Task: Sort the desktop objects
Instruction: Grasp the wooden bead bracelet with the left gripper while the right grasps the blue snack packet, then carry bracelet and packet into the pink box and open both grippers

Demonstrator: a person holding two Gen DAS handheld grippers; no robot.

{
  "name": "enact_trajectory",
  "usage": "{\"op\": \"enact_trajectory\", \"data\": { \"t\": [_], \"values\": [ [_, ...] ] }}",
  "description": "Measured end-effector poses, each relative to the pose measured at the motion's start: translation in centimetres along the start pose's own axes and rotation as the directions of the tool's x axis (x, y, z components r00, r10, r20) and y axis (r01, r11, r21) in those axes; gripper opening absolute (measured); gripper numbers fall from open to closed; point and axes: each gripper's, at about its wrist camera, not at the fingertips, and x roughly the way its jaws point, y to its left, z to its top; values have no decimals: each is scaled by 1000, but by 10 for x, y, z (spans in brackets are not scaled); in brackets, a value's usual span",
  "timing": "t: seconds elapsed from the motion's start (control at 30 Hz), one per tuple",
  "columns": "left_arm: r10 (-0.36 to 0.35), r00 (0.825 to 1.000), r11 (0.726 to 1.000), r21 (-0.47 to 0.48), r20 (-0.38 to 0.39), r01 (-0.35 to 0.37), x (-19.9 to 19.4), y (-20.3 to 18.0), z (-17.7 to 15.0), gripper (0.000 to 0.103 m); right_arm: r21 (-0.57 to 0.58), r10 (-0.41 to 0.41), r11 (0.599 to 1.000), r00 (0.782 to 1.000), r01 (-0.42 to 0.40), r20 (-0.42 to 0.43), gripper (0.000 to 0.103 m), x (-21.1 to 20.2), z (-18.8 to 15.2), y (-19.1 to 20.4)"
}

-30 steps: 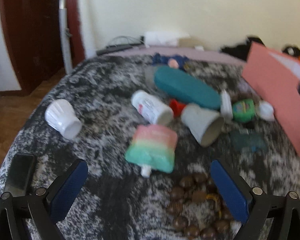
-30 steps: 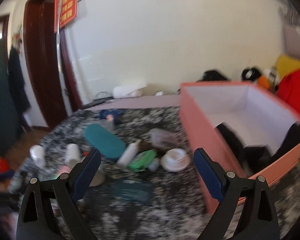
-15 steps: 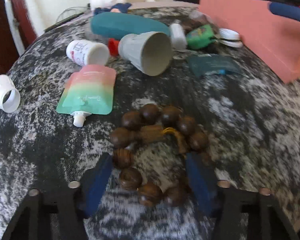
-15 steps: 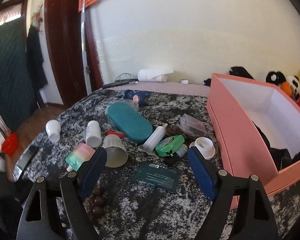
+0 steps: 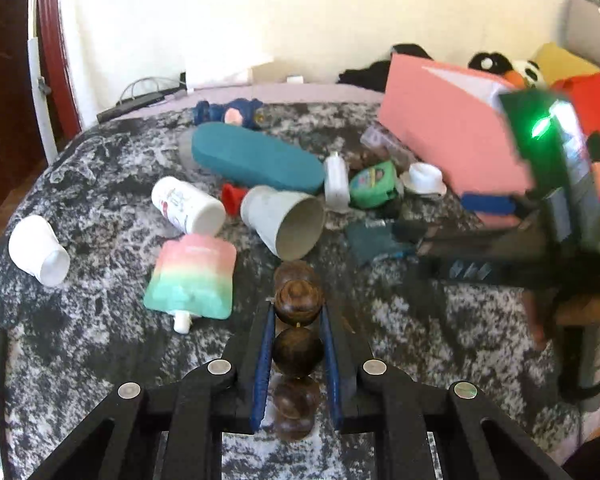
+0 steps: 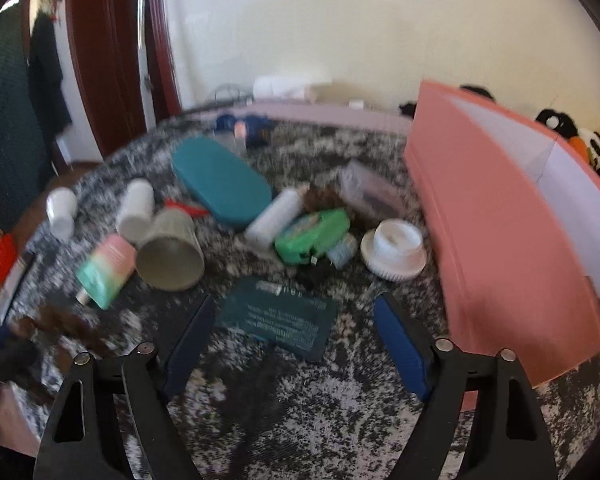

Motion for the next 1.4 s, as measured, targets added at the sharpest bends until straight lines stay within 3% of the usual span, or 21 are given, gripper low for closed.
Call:
{"op": "enact_trajectory", "data": {
  "t": [0.07, 0.13, 0.23, 0.3, 0.33, 0.37, 0.43, 0.67, 1.0, 1.3, 1.4],
  "values": [
    [-10, 1000, 1000, -15, -4, 10, 0, 2, 1, 18, -14, -34, 999, 999, 34, -23, 99, 13, -3, 5],
    [-15, 1000, 999, -28, -7, 15, 1, 5, 2, 18, -21, -18, 1000, 999, 17, -51, 100, 27, -5, 9],
    [-28, 1000, 999, -41, -5, 28, 1, 10, 3, 18, -16, 48, 999, 993, -50, -109, 100, 50, -8, 18],
    [-28, 1000, 999, -46, 0, 28, 1, 11, 4, 18, -42, 48, 998, 991, -53, -121, 93, 62, -12, 27],
    [-29, 1000, 998, -48, 3, 29, 1, 11, 5, 18, -67, 42, 997, 994, -48, -99, 81, 61, -12, 31],
    [-28, 1000, 998, -51, 4, 28, 0, 11, 6, 18, -81, 65, 994, 994, -72, -84, 45, 57, -9, 34],
    [-27, 1000, 998, -56, 8, 28, 0, 12, 7, 18, -91, 71, 993, 995, -77, -65, 0, 51, -5, 36],
    [-32, 999, 997, -67, 17, 33, -2, 15, 9, 18, -103, 97, 990, 995, -100, -37, 0, 42, -7, 35],
    [-27, 999, 997, -67, 24, 29, 1, 7, 13, 18, -64, 143, 988, 985, -137, 101, 0, -8, 2, 28],
    [-65, 997, 997, -40, 50, 67, 2, -23, 26, 19, -12, 85, 996, 969, -84, 231, 0, -55, 7, 2],
    [-80, 993, 997, -7, 91, 81, -6, -41, 37, 19, 20, 73, 997, 961, -81, 268, 0, -74, 10, -13]
  ]
}}
